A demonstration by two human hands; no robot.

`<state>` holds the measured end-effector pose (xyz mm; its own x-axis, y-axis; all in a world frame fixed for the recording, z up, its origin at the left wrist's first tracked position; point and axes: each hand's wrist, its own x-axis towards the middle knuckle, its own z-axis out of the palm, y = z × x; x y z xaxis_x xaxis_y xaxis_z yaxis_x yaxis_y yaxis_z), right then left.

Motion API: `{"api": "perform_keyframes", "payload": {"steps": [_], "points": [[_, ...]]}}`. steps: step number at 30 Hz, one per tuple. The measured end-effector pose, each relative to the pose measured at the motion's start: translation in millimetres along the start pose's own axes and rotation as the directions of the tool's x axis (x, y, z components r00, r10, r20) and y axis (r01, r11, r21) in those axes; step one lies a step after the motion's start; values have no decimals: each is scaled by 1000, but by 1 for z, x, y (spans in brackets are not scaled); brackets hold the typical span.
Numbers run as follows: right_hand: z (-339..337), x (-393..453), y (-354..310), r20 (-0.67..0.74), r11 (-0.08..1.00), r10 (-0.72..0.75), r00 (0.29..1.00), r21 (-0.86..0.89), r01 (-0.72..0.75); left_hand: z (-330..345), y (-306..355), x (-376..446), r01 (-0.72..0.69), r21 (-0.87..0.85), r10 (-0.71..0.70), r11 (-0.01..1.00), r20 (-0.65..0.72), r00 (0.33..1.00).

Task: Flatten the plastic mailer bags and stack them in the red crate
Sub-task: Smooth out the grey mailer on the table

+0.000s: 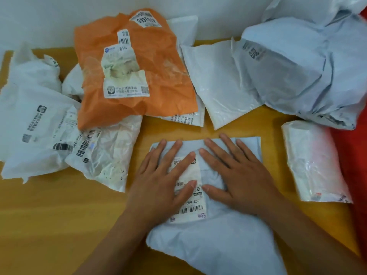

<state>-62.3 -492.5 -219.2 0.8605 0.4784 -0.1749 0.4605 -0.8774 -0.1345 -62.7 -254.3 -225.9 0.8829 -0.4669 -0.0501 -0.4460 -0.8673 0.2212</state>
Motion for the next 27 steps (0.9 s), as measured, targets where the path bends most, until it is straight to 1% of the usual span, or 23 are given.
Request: {"api": "perform_keyframes", "payload": {"steps": [7,11,13,17,19,23,26,27], "points": [[5,1,2,-34,1000,-3,999,-25,2,5,-2,1,1,23,0,1000,-46,999],[4,-1,0,-31,1000,17,999,10,-16,7,-1,-1,4,7,-3,1000,-86,996],[2,0,-1,-15,999,27,1000,29,-26,6,0,0,14,-6,-14,1000,-76,997],[-1,-1,-3,-16,999,23,1000,24,-23,1,2,2,53,-6,-53,999,-13,999],[-1,-3,-5,-40,999,15,999,31,-14,0,5,0,63,-12,-63,998,-11,998],[-1,-7,-6,-108,993,42,993,117,-29,-2,8,-2,72,-42,-73,996,-12,997],[-12,-16,-13,-140,994,77,987,91,-65,-11,13,-7,72,-93,-76,993,-40,996],[-17,-22,-16,-135,990,98,986,113,-83,-17,16,-10,68,-112,-76,991,-63,995]]}}
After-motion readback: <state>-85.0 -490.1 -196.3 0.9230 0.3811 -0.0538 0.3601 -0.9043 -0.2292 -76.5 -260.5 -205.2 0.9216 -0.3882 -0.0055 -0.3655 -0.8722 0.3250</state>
